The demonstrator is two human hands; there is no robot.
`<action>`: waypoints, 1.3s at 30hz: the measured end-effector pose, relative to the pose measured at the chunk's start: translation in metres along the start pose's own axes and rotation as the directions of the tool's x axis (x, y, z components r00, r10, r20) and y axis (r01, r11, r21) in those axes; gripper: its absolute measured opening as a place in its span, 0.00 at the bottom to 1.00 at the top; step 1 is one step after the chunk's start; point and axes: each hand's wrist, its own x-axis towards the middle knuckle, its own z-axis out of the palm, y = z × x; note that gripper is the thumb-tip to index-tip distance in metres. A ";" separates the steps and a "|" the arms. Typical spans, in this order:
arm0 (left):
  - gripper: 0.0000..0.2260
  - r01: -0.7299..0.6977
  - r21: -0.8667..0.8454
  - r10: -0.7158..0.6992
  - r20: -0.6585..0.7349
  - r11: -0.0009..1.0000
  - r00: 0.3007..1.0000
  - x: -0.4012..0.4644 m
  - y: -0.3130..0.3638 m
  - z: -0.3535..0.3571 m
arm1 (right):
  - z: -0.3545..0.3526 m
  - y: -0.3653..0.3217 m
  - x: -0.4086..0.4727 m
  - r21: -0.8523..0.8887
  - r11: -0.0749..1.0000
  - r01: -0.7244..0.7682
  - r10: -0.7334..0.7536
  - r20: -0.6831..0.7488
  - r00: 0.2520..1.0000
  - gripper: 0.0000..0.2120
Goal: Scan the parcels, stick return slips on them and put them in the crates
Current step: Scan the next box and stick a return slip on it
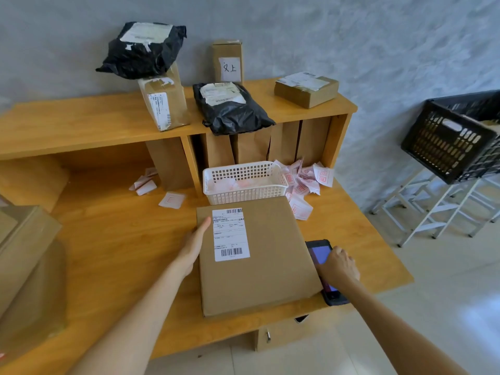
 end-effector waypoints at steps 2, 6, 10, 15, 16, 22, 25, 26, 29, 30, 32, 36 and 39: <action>0.28 0.006 0.011 -0.006 -0.002 1.000 1.000 0.007 -0.002 0.000 | 0.004 -0.003 0.004 -0.010 1.000 0.001 -0.001 -0.010 1.000 0.34; 0.27 0.055 0.021 -0.054 -0.035 0.998 0.998 0.019 -0.013 0.000 | 0.006 -0.011 0.014 -0.062 0.998 0.007 -0.009 -0.042 0.999 0.32; 0.25 0.012 0.219 0.055 -0.295 0.976 0.954 0.026 -0.019 0.010 | 0.004 -0.016 0.029 -0.038 0.999 -0.020 0.017 -0.077 0.997 0.41; 0.23 -0.087 0.726 0.457 -0.330 0.682 0.826 0.036 0.001 0.024 | -0.012 -0.033 0.062 0.034 0.999 -0.042 0.047 -0.140 0.989 0.33; 0.22 -0.126 0.775 0.524 -0.289 0.620 0.801 0.039 0.007 0.029 | -0.013 -0.038 0.070 0.048 0.998 -0.048 0.054 -0.134 0.990 0.30; 0.15 -0.414 0.835 0.665 0.079 0.363 0.742 0.060 0.023 0.065 | -0.011 -0.062 0.105 0.205 0.970 -0.130 0.147 -0.066 0.987 0.25; 0.15 -0.492 0.810 0.660 0.181 0.321 0.729 0.066 0.025 0.078 | -0.008 -0.068 0.119 0.264 0.949 -0.175 0.194 -0.047 0.980 0.24; 0.15 -0.492 0.808 0.662 0.177 0.325 0.728 0.068 0.025 0.079 | -0.008 -0.069 0.123 0.277 0.943 -0.185 0.206 -0.048 0.977 0.24; 0.15 -0.486 0.810 0.681 0.155 0.327 0.716 0.070 0.023 0.077 | -0.005 -0.069 0.133 0.333 0.921 -0.201 0.224 -0.034 0.974 0.18; 0.15 -0.489 0.814 0.690 0.157 0.315 0.706 0.070 0.022 0.076 | -0.004 -0.069 0.135 0.359 0.912 -0.200 0.225 -0.029 0.974 0.15; 0.15 -0.490 0.818 0.700 0.159 0.301 0.696 0.070 0.021 0.077 | -0.005 -0.067 0.138 0.439 0.881 -0.178 0.210 -0.025 0.977 0.10; 0.15 -0.481 0.815 0.695 0.140 0.323 0.705 0.068 0.021 0.078 | -0.011 -0.064 0.136 0.629 0.771 -0.105 0.171 -0.046 0.984 0.09; 0.15 -0.491 0.801 0.700 0.131 0.343 0.702 0.067 0.022 0.078 | -0.019 -0.059 0.134 0.677 0.734 -0.056 0.168 -0.101 0.981 0.08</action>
